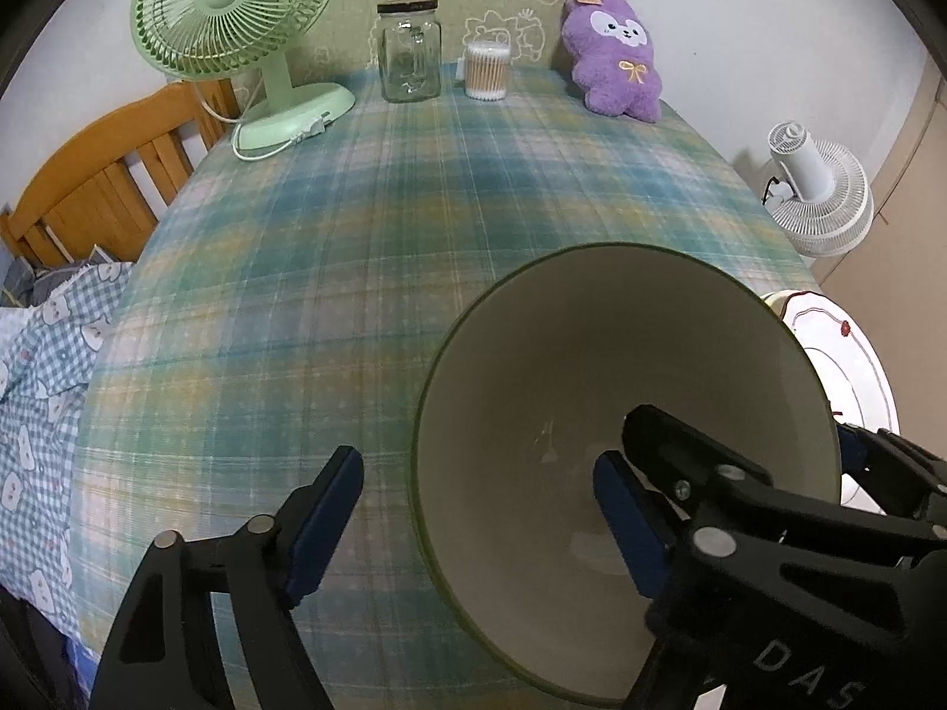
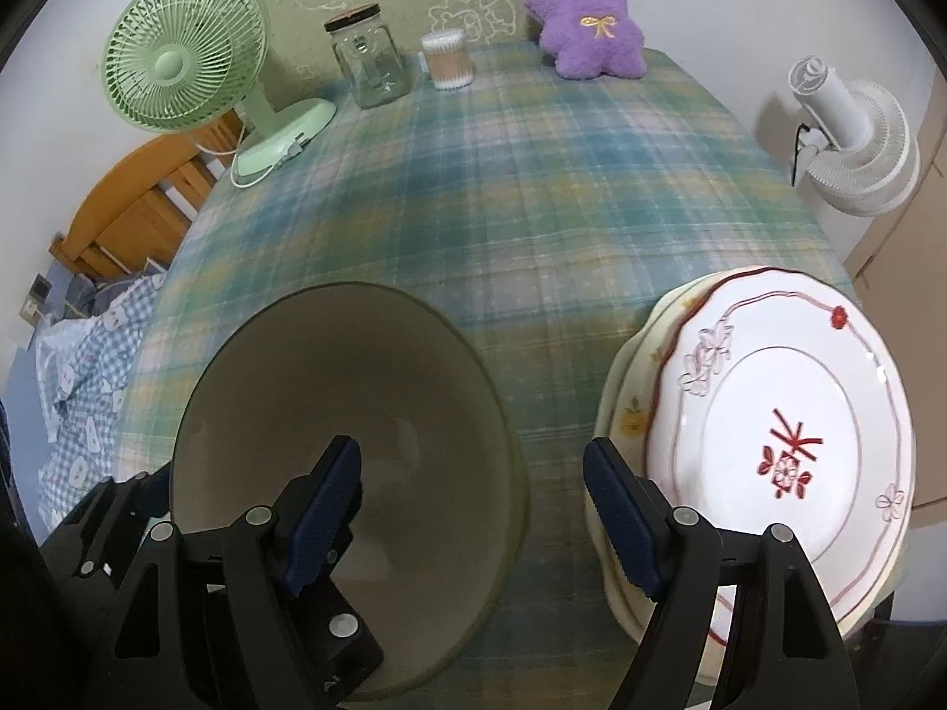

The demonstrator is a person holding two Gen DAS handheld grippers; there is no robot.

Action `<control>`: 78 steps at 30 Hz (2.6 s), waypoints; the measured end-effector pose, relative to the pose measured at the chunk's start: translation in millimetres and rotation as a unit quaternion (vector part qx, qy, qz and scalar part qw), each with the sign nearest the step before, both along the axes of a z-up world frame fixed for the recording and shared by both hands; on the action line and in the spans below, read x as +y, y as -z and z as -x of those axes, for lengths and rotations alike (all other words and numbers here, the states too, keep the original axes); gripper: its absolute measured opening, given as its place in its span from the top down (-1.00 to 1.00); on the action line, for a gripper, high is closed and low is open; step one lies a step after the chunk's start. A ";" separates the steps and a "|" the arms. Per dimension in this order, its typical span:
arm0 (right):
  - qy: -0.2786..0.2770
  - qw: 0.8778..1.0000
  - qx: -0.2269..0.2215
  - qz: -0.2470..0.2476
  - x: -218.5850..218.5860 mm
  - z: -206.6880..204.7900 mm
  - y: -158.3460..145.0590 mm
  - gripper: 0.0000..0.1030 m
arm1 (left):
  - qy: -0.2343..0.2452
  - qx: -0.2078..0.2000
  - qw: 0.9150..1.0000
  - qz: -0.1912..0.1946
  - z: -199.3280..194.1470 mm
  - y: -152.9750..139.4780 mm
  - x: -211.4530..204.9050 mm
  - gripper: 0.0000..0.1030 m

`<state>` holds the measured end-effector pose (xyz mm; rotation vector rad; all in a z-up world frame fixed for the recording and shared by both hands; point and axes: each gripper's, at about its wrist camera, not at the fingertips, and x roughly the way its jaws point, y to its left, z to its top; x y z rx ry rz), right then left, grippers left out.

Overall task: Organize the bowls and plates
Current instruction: 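Hold the bowl with both grippers and move it over the plate stack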

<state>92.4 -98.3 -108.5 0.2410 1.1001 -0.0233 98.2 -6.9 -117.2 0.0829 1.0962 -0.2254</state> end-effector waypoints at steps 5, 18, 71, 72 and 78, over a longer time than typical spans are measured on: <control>-0.006 1.000 0.011 -0.014 5.8 -2.9 6.9 -0.41 | 0.001 0.019 1.000 -0.001 -2.1 4.5 -0.7 -0.38; 0.011 1.000 0.010 -0.016 5.5 -10.2 12.9 -0.34 | 0.008 0.012 1.000 -0.012 -5.0 3.9 -5.9 -0.38; 0.022 1.000 0.004 -0.017 7.9 -4.5 -36.7 -0.04 | 0.032 -0.003 0.999 0.015 -1.3 -45.9 -3.5 -0.01; 0.023 1.000 0.002 -0.016 7.9 -3.9 -39.4 -0.04 | 0.034 -0.005 0.999 0.015 -0.9 -48.6 -3.7 -0.01; 0.037 0.999 -0.010 -0.012 7.2 1.8 -56.8 -0.04 | 0.042 -0.015 0.999 0.021 0.1 -62.6 -5.0 -0.01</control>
